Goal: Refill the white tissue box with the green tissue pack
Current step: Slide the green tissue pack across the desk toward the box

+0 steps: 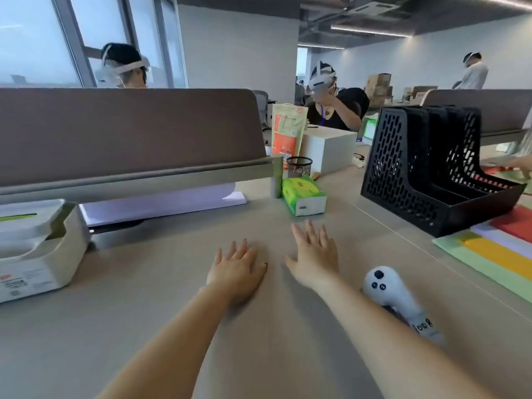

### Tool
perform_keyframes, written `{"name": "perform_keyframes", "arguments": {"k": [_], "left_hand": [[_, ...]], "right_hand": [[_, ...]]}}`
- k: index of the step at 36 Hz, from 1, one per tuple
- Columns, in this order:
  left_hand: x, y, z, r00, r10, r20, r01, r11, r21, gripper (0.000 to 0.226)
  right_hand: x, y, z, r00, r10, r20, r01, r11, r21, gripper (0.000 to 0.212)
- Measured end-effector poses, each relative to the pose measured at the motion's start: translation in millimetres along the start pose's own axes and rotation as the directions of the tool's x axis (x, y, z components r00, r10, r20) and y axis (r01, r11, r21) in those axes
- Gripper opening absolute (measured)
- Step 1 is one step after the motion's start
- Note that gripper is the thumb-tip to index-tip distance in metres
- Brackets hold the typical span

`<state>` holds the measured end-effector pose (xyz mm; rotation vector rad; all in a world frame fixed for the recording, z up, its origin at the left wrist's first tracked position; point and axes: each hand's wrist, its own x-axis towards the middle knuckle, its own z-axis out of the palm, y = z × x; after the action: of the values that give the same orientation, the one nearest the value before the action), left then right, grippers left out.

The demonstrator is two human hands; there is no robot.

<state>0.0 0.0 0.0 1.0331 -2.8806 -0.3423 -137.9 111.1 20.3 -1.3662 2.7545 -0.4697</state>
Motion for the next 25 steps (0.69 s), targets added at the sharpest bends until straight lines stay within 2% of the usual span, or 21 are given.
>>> {"name": "perform_keyframes", "arguments": {"k": [9, 16, 22, 25], "left_hand": [[63.3, -3.0, 3.0, 0.998, 0.055, 0.008, -0.055, 0.996, 0.069, 0.069], [74.7, -5.5, 5.3, 0.998, 0.066, -0.009, -0.065, 0.996, 0.062, 0.067], [73.2, -5.3, 3.5, 0.998, 0.064, -0.025, -0.063, 0.997, 0.038, 0.066], [70.9, -6.3, 3.2, 0.998, 0.058, -0.029, -0.056, 0.998, 0.036, 0.064]], "right_hand": [[98.5, 13.4, 9.9, 0.986, 0.120, -0.118, -0.126, 0.991, -0.049, 0.075], [147.5, 22.6, 12.8, 0.963, 0.222, -0.150, -0.219, 0.975, 0.034, 0.071], [154.6, 16.6, 18.0, 0.911, 0.246, -0.331, -0.209, 0.967, 0.144, 0.041], [145.6, 13.3, 22.7, 0.898, 0.255, -0.360, -0.204, 0.964, 0.172, 0.038]]}}
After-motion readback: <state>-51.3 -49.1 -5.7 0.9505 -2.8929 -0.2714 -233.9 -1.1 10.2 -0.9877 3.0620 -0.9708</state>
